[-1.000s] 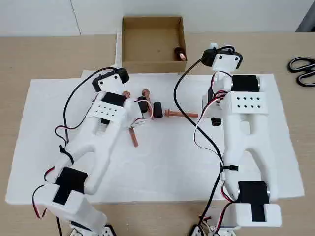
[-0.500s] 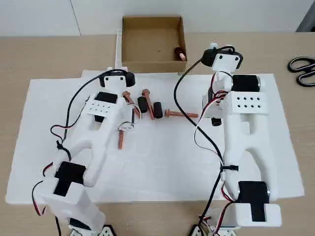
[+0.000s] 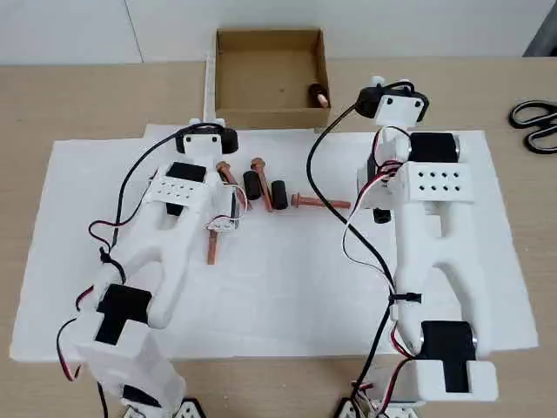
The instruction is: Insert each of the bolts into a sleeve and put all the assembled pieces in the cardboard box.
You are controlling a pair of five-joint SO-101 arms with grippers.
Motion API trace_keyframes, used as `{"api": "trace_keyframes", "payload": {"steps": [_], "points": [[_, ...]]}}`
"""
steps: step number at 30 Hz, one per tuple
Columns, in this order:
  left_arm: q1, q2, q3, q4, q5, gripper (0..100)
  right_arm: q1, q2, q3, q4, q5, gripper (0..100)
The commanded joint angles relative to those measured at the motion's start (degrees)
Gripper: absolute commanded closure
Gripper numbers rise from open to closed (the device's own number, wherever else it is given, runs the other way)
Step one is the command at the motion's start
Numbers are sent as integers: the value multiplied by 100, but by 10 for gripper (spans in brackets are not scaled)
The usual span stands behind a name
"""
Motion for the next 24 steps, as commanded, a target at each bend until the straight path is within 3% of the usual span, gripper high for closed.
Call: {"api": "trace_keyframes", "payload": {"steps": [1,20,24], "points": [[-18,-26,-189,-176,-70,883,31,-321,-141,-22,-62,989],[-26,123,-180,-369,-44,885,57,-435,-132,127,-62,989],[-26,440,-303,-352,-44,930,57,-760,-114,136,-53,989]]}}
